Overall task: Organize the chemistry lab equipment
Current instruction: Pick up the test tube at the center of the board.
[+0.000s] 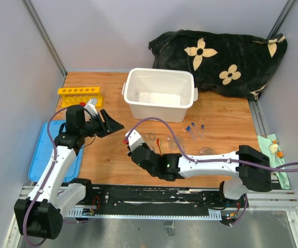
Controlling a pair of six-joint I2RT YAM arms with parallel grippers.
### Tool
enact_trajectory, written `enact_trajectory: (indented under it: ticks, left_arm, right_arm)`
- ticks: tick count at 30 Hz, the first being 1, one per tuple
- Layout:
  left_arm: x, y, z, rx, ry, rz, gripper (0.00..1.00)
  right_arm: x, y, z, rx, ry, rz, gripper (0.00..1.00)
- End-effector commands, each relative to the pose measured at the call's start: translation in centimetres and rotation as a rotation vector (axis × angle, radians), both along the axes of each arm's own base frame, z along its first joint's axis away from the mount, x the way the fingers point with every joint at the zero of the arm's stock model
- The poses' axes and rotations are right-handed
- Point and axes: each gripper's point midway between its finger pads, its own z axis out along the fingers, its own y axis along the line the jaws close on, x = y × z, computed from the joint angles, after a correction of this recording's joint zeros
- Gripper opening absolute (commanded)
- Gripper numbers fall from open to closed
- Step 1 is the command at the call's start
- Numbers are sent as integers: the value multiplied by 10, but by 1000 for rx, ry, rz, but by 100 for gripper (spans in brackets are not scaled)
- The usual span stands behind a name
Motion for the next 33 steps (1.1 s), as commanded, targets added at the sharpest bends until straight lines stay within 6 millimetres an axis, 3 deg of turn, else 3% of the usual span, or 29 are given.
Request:
enact_trajectory:
  ticks: [1,11,16,27,33]
  left_arm:
    - [-9,-16,5,-44,-4,-93,54]
    - [-29,-34,-5,-71,45,-227,53]
    - [-32,-37,-3,-72,45,-250,46]
    - [-36,-40,-8,-58,63,-273,45]
    - [-37,-42,-8,-57,63,-279,39]
  right_arm:
    - [4,10,20,34,-44,-19,1]
    - [8,9,22,19,-68,-39,1]
    - [10,11,22,12,-80,-47,1]
    - [13,12,25,17,-92,-56,1]
    - [13,11,24,13,-94,-60,1]
